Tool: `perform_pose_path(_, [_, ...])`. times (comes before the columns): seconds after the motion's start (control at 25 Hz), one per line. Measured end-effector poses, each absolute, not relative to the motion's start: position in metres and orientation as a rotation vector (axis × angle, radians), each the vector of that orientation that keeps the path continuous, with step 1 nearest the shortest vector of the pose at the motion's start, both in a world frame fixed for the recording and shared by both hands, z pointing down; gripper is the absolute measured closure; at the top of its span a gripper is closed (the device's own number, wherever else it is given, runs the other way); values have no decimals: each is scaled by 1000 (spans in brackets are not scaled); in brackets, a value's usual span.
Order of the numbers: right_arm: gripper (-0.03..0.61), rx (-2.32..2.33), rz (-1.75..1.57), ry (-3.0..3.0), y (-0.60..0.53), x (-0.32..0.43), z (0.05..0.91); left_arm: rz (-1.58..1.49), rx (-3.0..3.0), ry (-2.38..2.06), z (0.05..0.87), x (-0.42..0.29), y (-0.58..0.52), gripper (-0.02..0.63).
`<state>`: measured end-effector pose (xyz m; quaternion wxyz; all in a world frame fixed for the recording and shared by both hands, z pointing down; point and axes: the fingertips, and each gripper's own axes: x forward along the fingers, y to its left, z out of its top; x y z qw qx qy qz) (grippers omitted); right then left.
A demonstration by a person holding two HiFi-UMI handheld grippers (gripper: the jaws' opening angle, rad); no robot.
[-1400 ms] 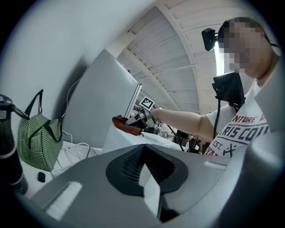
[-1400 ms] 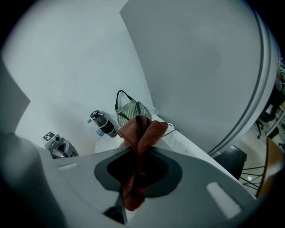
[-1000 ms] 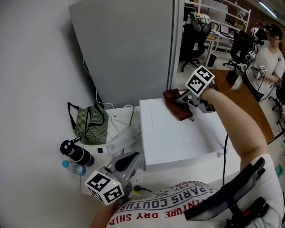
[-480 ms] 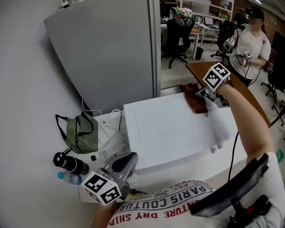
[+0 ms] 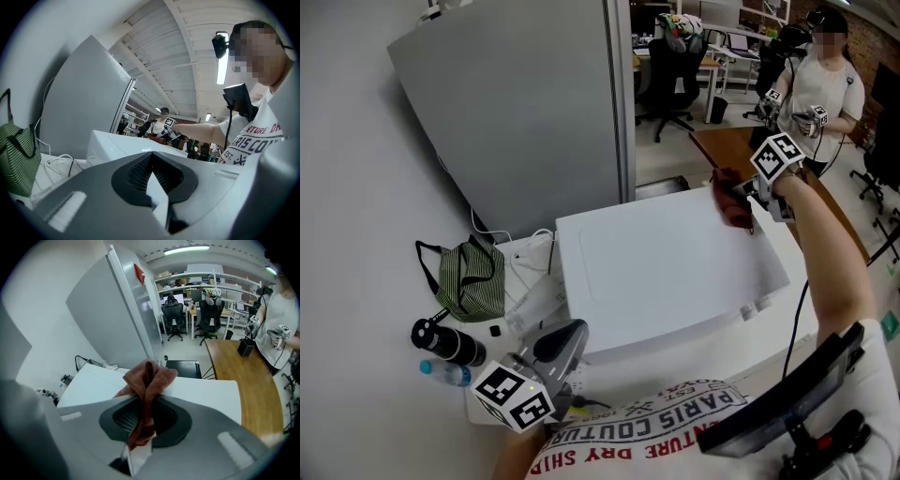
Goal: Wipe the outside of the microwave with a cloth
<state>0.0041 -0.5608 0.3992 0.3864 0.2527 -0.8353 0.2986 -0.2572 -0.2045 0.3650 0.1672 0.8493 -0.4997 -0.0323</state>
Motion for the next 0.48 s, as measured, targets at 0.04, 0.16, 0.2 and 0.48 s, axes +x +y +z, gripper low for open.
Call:
perform_pose_path(0.04, [532, 649, 767, -2134, -561, 5, 400, -90, 2414, -1425, 366, -257, -204, 607])
perform_pose_path(0.16, [532, 669, 759, -2162, -562, 5, 400, -83, 2406, -1433, 369, -255, -203, 607])
perform_pose_path(0.2, [532, 679, 743, -2172, -562, 5, 398, -77, 2404, -1434, 369, -253, -203, 607])
perform_pose_path(0.48, [532, 789, 453, -2274, -534, 8, 372, -32, 2422, -1458, 368, -226, -192, 607])
